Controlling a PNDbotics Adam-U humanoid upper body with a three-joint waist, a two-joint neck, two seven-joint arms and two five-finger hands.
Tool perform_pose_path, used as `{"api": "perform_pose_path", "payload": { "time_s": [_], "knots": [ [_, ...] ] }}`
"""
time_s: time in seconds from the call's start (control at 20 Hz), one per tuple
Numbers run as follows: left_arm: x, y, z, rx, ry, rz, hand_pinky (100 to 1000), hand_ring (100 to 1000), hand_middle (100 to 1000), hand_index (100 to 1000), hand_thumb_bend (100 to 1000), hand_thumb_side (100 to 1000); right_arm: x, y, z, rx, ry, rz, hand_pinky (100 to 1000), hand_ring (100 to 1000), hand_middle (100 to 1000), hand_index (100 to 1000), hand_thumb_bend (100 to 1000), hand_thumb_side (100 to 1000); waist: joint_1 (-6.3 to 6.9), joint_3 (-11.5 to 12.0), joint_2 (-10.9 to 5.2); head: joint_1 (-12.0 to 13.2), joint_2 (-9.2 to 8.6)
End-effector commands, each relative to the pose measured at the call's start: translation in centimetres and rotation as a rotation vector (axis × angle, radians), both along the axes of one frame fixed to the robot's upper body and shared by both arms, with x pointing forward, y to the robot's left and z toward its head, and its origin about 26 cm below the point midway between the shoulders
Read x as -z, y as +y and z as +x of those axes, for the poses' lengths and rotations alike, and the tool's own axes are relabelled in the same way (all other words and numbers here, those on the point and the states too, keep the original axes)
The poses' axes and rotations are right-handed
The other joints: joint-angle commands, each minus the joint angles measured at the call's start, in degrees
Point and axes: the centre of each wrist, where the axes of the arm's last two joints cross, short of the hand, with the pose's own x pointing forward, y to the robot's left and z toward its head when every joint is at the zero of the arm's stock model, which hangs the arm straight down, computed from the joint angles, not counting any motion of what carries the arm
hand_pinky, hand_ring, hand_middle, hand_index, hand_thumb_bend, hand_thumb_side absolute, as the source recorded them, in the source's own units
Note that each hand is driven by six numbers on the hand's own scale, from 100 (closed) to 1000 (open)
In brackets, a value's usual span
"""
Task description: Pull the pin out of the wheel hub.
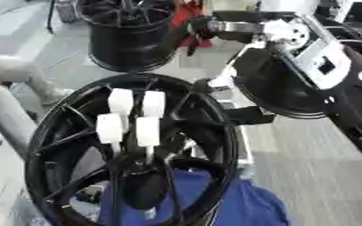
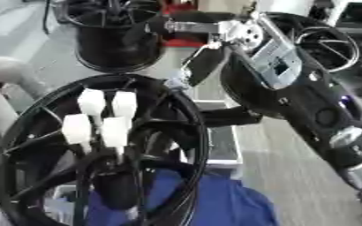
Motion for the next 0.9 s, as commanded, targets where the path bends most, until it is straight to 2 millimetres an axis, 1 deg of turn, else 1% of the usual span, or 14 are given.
{"api": "perform_pose_path", "payload": {
  "time_s": [0.05, 0.35, 0.6, 0.75, 0.9],
  "knots": [
    [-1.0, 0.3, 0.1, 0.008, -0.028, 0.029, 572, 638, 625, 801, 441, 470, -0.7, 0.1, 0.5, 0.008, -0.011, -0.032, 743, 888, 867, 943, 402, 327, 0.15, 0.06, -0.43, -0.68, -0.38],
    [-1.1, 0.3, 0.2, 0.016, -0.03, 0.034, 572, 638, 624, 801, 442, 471, 1.3, 0.9, 2.7, 0.04, 0.051, -0.108, 747, 896, 871, 948, 395, 322, 0.03, 0.72, -0.25, -2.12, -0.74],
    [-1.3, 0.2, 0.3, 0.024, -0.033, 0.038, 572, 638, 624, 801, 440, 471, 2.8, 1.4, 4.6, 0.095, 0.063, -0.126, 768, 923, 884, 947, 401, 324, -0.09, 1.55, -0.04, -3.53, -0.97],
    [-1.3, 0.2, 0.3, 0.026, -0.033, 0.038, 572, 638, 624, 801, 440, 471, 3.2, 1.8, 5.4, 0.125, 0.052, -0.115, 772, 925, 883, 946, 404, 330, -0.09, 1.94, 0.01, -4.07, -1.02],
    [-1.2, 0.1, 0.3, 0.028, -0.031, 0.038, 572, 638, 624, 801, 440, 471, 3.4, 2.4, 5.7, 0.132, 0.035, -0.106, 770, 919, 877, 945, 404, 334, -0.12, 2.13, -0.04, -4.39, -0.97]
  ]
}}
